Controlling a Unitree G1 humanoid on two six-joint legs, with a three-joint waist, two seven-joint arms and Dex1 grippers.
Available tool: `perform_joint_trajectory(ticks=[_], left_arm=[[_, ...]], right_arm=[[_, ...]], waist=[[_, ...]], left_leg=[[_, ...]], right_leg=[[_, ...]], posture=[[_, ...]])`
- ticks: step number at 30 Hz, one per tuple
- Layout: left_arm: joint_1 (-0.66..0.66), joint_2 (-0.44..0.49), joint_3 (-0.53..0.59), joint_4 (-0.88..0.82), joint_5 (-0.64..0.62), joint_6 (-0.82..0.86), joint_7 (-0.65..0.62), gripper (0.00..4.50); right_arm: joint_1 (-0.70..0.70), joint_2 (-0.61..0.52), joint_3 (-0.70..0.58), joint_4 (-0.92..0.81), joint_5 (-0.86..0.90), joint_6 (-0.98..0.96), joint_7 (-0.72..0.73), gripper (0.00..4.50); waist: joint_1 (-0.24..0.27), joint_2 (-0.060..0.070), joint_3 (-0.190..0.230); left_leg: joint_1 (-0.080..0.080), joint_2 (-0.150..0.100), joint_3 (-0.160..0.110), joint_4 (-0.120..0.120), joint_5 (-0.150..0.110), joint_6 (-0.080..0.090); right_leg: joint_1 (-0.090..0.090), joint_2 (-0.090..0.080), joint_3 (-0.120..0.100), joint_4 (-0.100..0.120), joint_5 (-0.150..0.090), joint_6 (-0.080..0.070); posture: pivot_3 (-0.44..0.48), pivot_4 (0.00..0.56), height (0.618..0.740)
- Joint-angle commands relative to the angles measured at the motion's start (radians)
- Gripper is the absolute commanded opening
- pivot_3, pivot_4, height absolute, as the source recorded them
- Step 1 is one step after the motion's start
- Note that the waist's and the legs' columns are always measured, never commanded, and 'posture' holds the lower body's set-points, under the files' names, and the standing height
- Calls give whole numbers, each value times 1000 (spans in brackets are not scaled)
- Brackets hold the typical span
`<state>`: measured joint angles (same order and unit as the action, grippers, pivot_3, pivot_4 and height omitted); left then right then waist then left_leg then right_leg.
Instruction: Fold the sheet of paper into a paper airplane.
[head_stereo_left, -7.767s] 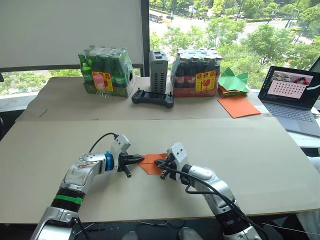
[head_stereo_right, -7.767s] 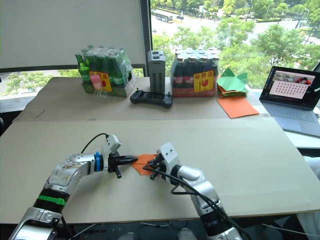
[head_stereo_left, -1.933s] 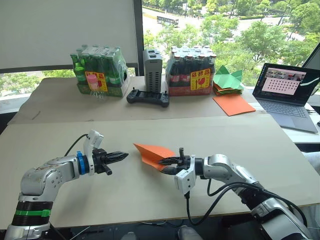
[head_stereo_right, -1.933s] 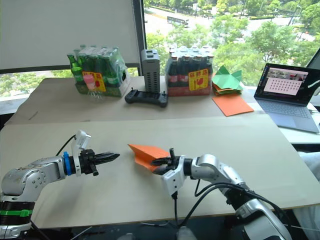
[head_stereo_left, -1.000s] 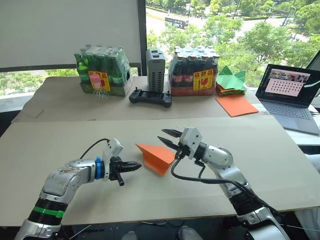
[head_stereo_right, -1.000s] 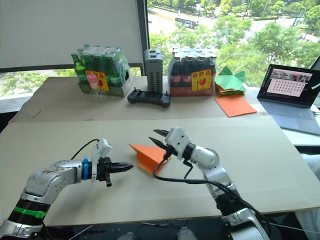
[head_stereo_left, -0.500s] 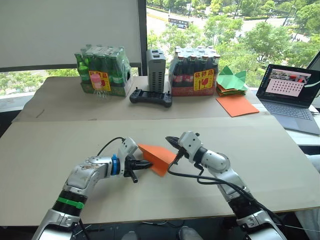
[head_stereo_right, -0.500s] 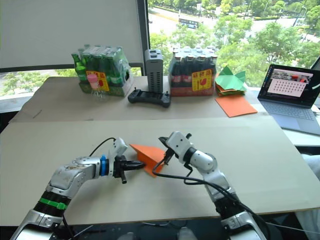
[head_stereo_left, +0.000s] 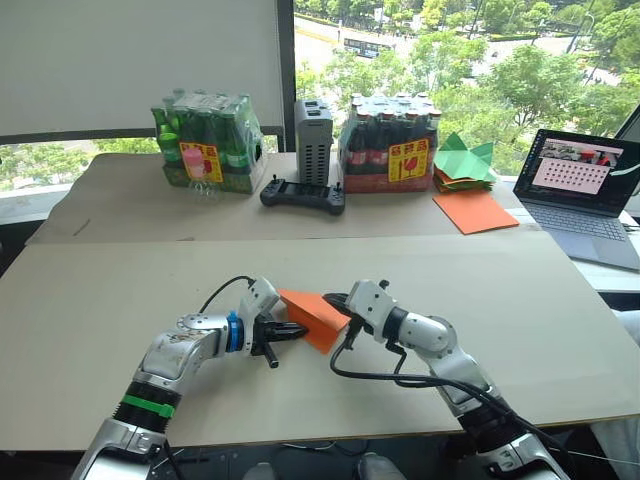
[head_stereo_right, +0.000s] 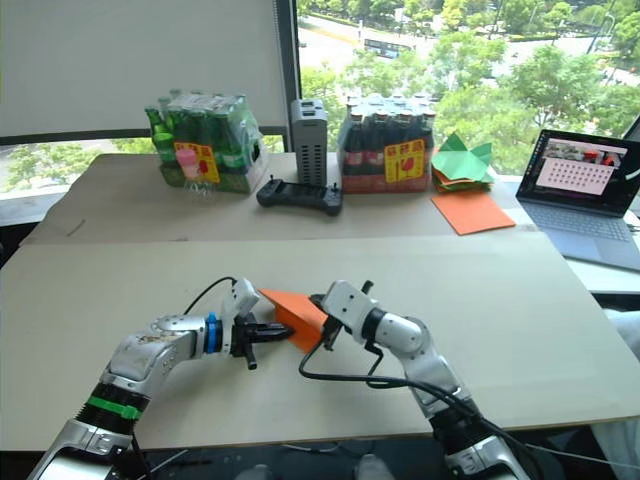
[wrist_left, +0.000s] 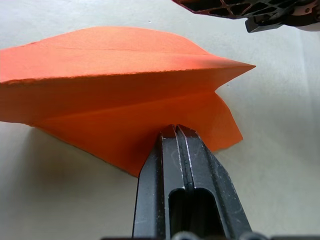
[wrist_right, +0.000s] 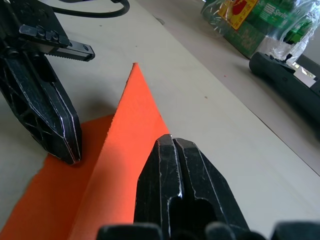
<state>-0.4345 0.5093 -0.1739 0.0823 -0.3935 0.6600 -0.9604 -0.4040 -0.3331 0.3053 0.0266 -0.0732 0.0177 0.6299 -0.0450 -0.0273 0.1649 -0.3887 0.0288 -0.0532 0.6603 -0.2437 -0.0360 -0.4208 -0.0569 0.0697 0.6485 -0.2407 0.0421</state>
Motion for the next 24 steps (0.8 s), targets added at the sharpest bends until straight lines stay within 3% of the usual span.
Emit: perform_joint_trajectory(ticks=[1, 7, 24], left_arm=[[-2, -2, -11, 10, 17, 6, 0, 0], [2, -1, -7, 7, 17, 9, -1, 0], [33, -8, 4, -17, 11, 15, 20, 0]], right_arm=[[15, -9, 16, -56, -2, 64, 27, 19], [25, -12, 23, -77, 0, 153, 45, 19], [66, -39, 86, -144, -9, 176, 127, 19]], waist=[[0, 0, 0], [0, 0, 0], [-1, 0, 0]], left_leg=[[0, 0, 0, 0, 0, 0], [0, 0, 0, 0, 0, 0], [0, 0, 0, 0, 0, 0]], right_leg=[[0, 0, 0, 0, 0, 0], [0, 0, 0, 0, 0, 0], [0, 0, 0, 0, 0, 0]], posture=[[0, 150, 740], [0, 150, 740], [0, 150, 740]])
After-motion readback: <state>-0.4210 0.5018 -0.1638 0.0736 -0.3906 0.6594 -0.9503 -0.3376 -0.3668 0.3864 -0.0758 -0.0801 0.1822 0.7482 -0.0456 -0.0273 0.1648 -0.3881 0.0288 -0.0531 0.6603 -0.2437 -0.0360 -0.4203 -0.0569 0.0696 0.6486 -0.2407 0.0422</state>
